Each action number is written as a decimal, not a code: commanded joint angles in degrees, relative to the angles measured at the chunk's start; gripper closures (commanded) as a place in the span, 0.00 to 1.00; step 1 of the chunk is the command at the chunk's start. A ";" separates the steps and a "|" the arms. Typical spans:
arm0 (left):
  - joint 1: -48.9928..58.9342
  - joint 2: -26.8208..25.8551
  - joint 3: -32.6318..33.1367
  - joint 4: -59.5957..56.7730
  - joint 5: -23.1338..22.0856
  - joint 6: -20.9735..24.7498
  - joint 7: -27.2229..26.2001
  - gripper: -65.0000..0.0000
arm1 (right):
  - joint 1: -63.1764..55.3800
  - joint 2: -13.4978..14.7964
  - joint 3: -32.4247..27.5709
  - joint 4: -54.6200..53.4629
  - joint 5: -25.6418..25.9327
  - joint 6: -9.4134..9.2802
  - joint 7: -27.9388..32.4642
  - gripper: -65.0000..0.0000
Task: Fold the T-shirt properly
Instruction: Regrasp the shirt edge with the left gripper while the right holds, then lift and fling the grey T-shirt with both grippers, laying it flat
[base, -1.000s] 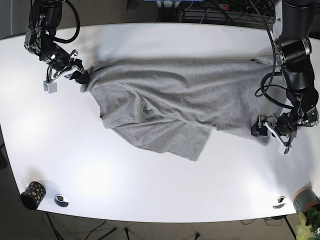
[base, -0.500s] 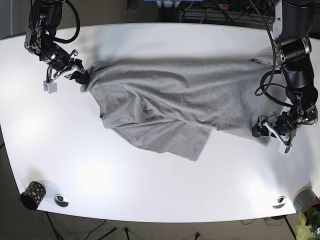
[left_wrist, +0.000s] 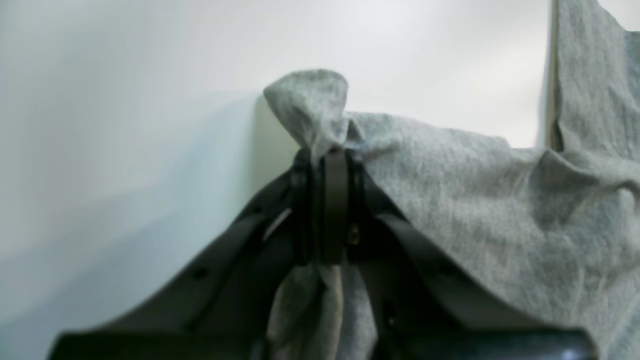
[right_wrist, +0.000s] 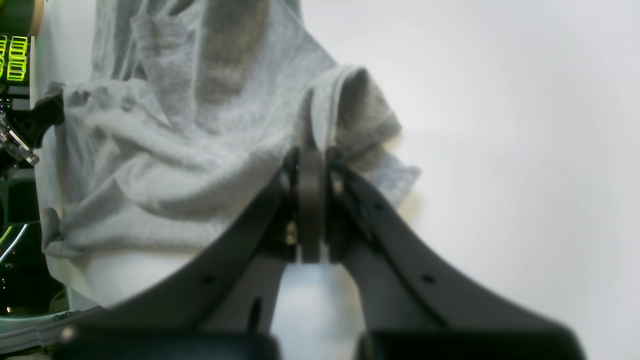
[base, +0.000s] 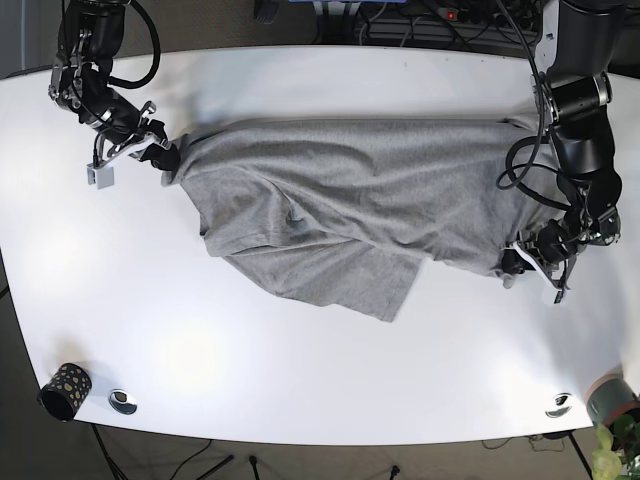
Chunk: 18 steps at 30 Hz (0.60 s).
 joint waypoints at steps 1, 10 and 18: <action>-0.90 -0.91 -0.71 3.53 0.93 -0.12 1.46 1.00 | 0.58 1.00 0.56 1.24 0.86 0.50 0.71 1.00; 3.23 -0.65 -9.42 23.75 1.19 0.14 11.48 1.00 | 3.22 1.53 1.00 4.14 0.86 0.50 0.71 1.00; 4.11 -0.56 -9.77 38.34 1.37 1.72 18.96 1.00 | 9.72 3.37 1.88 4.05 0.77 0.50 0.71 1.00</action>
